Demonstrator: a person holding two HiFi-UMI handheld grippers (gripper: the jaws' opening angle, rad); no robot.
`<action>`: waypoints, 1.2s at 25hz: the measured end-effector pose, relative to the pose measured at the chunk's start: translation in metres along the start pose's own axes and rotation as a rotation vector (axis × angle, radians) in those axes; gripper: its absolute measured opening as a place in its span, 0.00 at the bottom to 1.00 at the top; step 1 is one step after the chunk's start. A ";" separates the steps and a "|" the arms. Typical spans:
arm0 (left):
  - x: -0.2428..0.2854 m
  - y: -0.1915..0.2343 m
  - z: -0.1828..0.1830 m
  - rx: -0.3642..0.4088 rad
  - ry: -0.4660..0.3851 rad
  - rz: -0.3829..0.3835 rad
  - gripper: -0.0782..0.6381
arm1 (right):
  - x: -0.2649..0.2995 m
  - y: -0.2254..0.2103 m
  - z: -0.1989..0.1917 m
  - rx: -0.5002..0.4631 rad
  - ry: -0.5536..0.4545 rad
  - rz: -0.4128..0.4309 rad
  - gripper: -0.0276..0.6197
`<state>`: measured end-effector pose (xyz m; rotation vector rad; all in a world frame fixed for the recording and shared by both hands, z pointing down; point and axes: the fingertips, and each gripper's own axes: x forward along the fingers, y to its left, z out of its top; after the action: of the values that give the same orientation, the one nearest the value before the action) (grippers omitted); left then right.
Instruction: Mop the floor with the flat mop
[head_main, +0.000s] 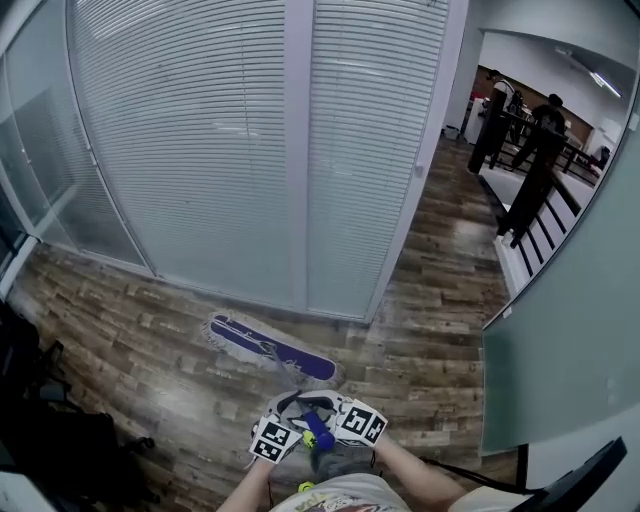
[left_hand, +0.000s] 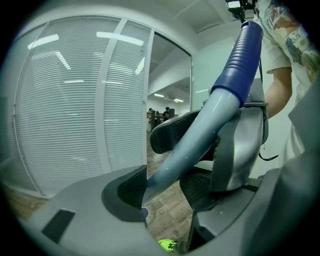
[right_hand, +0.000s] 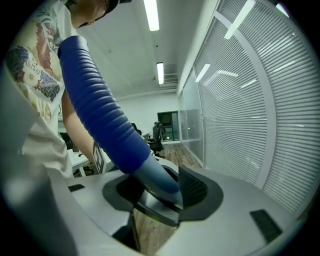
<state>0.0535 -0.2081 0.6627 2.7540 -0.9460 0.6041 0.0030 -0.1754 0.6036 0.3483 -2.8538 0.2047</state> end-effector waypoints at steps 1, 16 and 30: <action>0.012 0.012 0.006 0.001 0.005 -0.006 0.36 | 0.001 -0.017 0.003 0.005 0.002 -0.001 0.33; 0.152 0.147 0.082 -0.018 -0.022 0.014 0.37 | 0.002 -0.230 0.033 0.028 -0.012 -0.044 0.32; 0.147 0.165 0.085 0.067 0.049 -0.025 0.37 | 0.016 -0.241 0.045 0.042 -0.124 -0.089 0.30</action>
<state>0.0836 -0.4425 0.6530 2.7904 -0.8956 0.7085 0.0385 -0.4179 0.5908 0.5128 -2.9508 0.2330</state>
